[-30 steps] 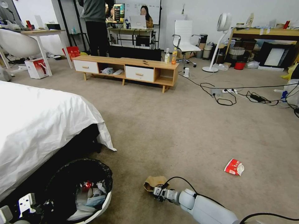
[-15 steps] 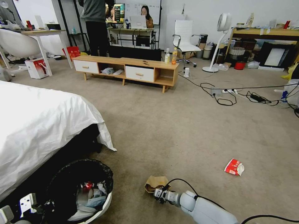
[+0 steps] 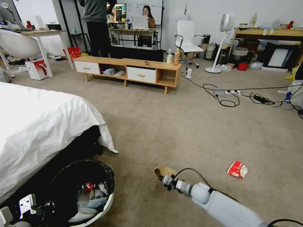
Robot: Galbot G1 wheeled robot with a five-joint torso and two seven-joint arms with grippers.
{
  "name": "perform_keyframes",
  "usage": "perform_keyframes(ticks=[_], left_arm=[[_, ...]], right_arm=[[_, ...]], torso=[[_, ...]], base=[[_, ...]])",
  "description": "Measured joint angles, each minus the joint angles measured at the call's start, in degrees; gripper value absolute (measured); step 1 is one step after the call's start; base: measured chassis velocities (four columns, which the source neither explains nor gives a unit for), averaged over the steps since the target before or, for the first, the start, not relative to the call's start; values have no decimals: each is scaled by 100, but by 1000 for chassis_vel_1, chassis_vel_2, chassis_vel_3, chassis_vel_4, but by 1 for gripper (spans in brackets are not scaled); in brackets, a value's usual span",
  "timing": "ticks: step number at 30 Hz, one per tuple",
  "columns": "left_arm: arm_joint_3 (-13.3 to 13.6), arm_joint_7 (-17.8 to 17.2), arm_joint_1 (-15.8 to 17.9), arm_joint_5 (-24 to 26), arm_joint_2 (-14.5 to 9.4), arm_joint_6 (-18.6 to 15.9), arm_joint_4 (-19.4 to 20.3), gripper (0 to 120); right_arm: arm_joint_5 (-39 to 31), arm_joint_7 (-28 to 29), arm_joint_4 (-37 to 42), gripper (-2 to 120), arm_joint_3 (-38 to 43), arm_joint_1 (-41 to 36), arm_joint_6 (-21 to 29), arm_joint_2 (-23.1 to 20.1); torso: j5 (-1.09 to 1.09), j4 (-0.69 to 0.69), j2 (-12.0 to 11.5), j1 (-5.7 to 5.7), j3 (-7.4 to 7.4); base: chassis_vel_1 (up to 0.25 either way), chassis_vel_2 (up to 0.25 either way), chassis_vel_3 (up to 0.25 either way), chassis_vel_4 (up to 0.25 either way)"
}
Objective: Pick up the trash bin and place the garbage on the floor into it.
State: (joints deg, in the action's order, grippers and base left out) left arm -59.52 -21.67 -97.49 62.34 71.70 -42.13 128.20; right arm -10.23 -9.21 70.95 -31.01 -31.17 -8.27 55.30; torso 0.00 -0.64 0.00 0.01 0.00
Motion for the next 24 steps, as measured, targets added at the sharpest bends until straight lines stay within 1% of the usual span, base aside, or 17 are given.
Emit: perform_keyframes(ticks=[1,2,4,5,7,8,11,12,13,14,15,17,20,22,24], left_arm=[[-2,-9,11,17,-17,0,17,1],[-2,-9,11,17,-17,0,17,1],[-8,-22,13,50,-52,0,58,1],[-8,-22,13,50,-52,0,58,1],[-9,-39,13,75,-70,0,87,1],[-9,-39,13,75,-70,0,87,1],[-8,-65,19,127,-111,0,143,1],[-8,-65,19,127,-111,0,143,1],[-8,-67,19,135,-117,0,160,1],[-6,-73,20,164,-130,0,191,1],[-6,-73,20,164,-130,0,191,1],[-8,-101,19,222,-166,0,253,1],[-22,-116,14,272,-206,0,289,1],[-82,-166,4,387,-300,0,349,1],[-100,-184,-3,438,-332,0,375,1]], right_arm=[[-80,18,396,0,114,15,42,-166],[-80,18,396,0,114,15,42,-166],[-334,43,1104,0,396,50,197,-451],[-334,43,1104,0,396,50,197,-451],[-461,50,1462,0,564,85,273,-562],[-461,50,1462,0,564,85,273,-562],[-1020,109,2367,0,842,233,519,-727],[-1020,109,2367,0,842,233,519,-727],[-1179,140,2609,0,892,292,588,-751],[-1454,208,3013,0,931,435,712,-757],[-1454,208,3013,0,931,435,712,-757],[-1784,399,3429,0,906,723,908,-686],[-1975,548,3618,0,854,950,1031,-613],[-2359,768,3886,0,660,1429,1218,-456],[-2460,849,3949,0,580,1565,1238,-403]], torso=[[1,1,0,0,0],[1,1,0,0,0],[0,1,0,0,0],[0,1,0,0,0],[1,0,0,0,0],[1,0,0,0,0],[2,0,0,0,0],[2,0,0,0,0],[0,1,0,0,0],[-1,0,0,0,0],[-1,0,0,0,0],[0,1,0,0,0],[0,1,0,0,0],[0,2,0,0,0],[-1,2,0,0,0]], base=[[0,0,0,0],[0,0,0,0],[0,0,0,0],[0,0,0,0],[0,0,0,0],[0,0,0,0],[0,0,0,0],[0,0,0,0],[0,0,0,0],[0,0,0,0],[0,0,0,0],[0,0,0,0],[0,0,0,0],[0,0,0,0],[0,0,0,0]])
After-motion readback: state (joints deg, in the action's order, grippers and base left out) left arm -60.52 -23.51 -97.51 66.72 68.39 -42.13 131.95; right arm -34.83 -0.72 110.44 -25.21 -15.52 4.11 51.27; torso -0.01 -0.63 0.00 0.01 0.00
